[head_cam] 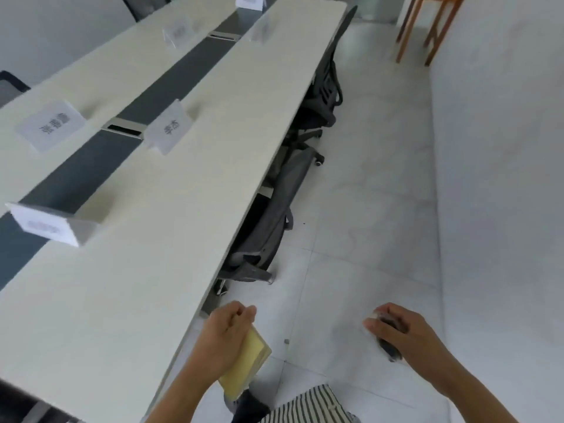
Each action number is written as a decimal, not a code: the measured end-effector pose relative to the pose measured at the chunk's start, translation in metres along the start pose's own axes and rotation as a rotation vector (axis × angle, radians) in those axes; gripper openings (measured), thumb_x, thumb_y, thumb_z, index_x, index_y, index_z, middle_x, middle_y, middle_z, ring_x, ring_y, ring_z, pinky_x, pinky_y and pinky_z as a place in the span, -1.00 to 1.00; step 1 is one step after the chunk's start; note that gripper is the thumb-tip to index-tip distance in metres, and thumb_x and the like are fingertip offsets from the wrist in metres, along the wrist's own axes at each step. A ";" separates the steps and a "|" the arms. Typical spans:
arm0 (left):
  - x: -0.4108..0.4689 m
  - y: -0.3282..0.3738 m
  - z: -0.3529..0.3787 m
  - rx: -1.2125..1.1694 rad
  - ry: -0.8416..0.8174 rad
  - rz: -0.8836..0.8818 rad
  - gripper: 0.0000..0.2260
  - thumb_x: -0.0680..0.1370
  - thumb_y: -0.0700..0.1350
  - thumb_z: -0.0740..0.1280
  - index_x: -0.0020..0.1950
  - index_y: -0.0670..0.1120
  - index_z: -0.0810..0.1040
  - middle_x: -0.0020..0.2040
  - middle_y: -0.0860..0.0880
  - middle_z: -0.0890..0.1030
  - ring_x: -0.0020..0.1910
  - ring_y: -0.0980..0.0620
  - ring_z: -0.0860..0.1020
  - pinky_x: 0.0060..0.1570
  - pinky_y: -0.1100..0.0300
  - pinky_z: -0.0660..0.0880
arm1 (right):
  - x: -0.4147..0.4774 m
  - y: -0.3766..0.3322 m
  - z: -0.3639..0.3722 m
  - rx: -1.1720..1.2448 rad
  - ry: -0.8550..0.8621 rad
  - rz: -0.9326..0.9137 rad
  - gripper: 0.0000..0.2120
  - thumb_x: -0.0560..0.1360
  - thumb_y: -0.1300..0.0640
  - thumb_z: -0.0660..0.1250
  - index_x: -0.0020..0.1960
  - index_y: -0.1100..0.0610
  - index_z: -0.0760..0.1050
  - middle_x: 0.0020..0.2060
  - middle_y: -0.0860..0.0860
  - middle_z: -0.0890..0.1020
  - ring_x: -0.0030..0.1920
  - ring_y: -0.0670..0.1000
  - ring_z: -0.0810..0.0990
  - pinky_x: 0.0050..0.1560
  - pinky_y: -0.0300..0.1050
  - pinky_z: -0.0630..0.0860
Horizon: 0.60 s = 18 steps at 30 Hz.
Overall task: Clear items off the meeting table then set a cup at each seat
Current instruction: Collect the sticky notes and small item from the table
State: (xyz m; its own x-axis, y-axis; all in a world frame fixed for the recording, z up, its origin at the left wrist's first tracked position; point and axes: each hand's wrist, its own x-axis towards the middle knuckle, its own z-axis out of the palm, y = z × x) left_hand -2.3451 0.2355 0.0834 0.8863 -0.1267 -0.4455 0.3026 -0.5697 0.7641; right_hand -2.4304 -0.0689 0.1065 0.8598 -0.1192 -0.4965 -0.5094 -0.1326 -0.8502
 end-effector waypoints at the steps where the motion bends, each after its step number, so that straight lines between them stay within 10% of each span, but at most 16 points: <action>1: 0.003 0.010 0.016 0.014 -0.031 0.012 -0.69 0.59 0.03 0.27 -0.23 -0.15 0.55 -0.47 0.07 0.44 -0.52 0.21 0.37 -0.39 0.25 0.33 | -0.002 0.008 -0.018 0.010 0.041 0.007 -0.54 0.35 -0.10 0.47 -0.14 0.32 0.47 -0.52 0.11 0.48 -0.51 0.02 0.37 -0.44 -0.15 0.36; 18: 0.222 0.201 0.129 0.193 -0.286 0.182 -0.70 0.58 0.03 0.29 -0.23 -0.16 0.52 -0.47 0.06 0.40 -0.49 0.15 0.36 -0.37 0.22 0.33 | 0.129 -0.014 -0.204 0.096 0.349 0.041 -0.64 0.37 -0.13 0.46 -0.20 0.17 0.51 -0.53 0.03 0.49 -0.51 -0.01 0.40 -0.41 -0.23 0.41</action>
State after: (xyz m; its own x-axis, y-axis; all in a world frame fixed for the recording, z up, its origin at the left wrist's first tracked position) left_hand -2.1323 -0.0119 0.0780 0.7779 -0.4456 -0.4431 0.0533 -0.6558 0.7531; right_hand -2.3199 -0.2827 0.0902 0.7665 -0.4531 -0.4551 -0.5231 -0.0295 -0.8518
